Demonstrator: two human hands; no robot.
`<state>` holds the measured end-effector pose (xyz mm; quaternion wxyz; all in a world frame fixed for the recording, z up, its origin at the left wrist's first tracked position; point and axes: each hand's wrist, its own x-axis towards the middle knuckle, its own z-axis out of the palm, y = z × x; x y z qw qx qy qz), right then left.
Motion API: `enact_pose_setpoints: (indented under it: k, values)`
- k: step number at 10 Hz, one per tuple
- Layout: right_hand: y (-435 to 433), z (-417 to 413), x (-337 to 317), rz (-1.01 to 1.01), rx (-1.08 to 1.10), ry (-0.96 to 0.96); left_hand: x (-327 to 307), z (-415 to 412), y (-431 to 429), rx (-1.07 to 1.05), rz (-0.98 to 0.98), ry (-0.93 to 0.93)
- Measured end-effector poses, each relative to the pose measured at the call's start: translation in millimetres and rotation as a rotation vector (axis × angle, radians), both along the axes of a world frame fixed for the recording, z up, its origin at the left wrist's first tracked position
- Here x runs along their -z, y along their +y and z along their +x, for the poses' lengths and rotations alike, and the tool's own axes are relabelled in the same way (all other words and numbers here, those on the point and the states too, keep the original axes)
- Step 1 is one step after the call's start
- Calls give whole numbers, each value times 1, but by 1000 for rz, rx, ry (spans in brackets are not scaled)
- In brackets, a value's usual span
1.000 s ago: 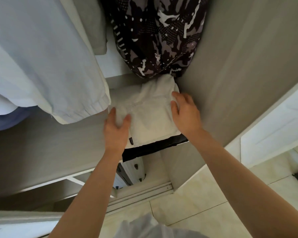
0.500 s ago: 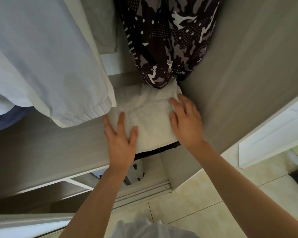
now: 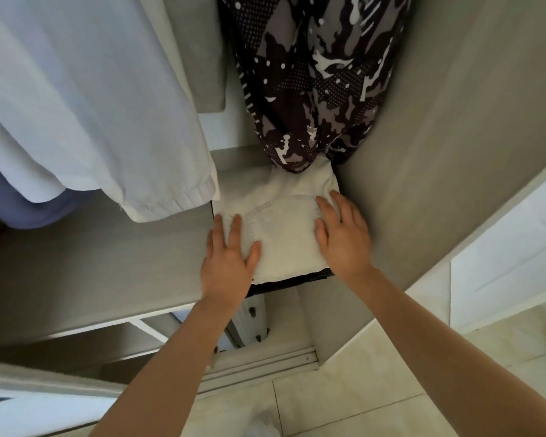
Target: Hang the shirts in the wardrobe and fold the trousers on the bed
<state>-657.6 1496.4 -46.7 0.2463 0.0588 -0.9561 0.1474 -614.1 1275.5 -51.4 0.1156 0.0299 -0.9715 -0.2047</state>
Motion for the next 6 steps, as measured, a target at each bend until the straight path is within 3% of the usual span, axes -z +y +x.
enact_pose_setpoints:
  k: [3, 6]
  values:
    - [3, 24, -27, 103, -75, -61, -26, 23, 7, -20, -164, -68]
    - [-22, 76, -68, 49, -201, 60, -83, 67, -4, 10, -110, 346]
